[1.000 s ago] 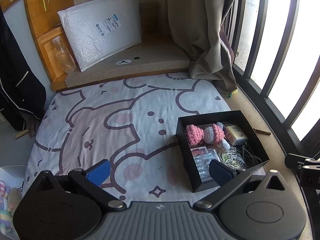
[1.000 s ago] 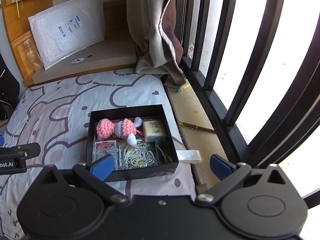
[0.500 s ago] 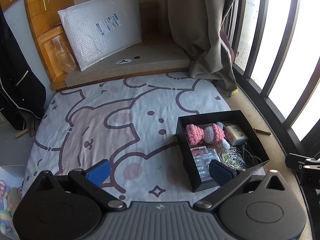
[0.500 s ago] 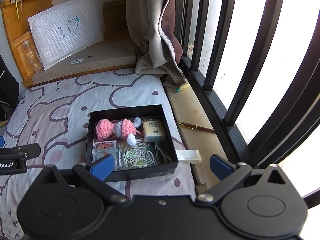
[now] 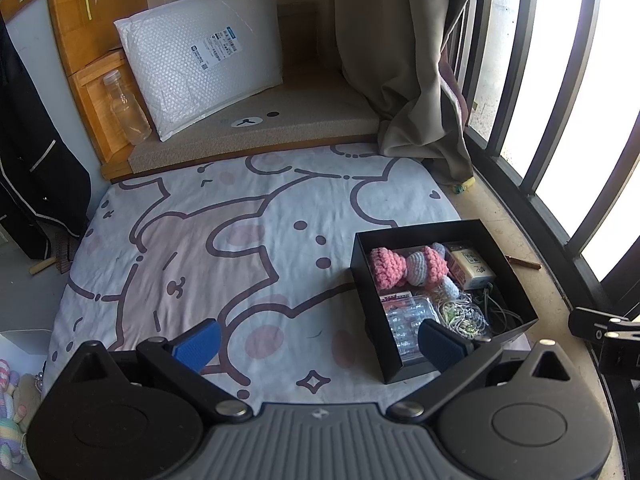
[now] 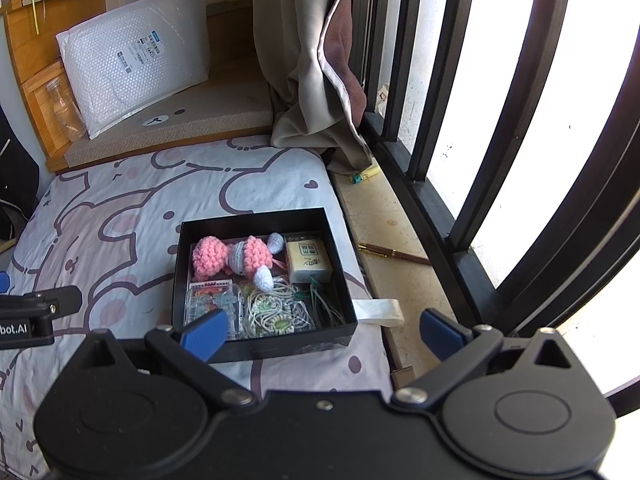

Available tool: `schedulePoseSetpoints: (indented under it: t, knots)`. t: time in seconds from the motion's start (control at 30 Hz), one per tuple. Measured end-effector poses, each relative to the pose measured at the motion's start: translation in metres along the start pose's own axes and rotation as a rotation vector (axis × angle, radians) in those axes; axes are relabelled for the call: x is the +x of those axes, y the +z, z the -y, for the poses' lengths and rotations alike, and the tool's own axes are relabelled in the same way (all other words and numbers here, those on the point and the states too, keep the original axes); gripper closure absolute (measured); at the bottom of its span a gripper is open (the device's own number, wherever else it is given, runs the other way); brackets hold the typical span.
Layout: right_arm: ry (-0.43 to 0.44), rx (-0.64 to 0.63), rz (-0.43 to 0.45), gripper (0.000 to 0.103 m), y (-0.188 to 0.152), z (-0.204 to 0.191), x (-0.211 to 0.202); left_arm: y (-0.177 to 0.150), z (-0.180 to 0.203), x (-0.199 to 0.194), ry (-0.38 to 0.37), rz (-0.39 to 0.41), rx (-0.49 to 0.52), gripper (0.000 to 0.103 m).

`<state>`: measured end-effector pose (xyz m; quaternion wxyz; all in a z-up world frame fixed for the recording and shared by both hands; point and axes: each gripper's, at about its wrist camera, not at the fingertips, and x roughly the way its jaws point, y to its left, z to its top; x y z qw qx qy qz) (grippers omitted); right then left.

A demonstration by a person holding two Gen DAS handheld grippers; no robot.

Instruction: Organize objects

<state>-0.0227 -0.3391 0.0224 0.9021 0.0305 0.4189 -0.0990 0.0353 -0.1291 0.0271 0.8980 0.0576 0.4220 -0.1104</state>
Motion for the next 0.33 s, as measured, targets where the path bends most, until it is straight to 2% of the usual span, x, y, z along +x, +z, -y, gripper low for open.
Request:
schedulePoseSetpoints:
  t: [0.33]
  knots:
    - [0.000,0.000,0.000,0.000,0.0002,-0.0001,-0.0001,-0.0031,0.0021,0.0016,0.008,0.000,0.005,0.000]
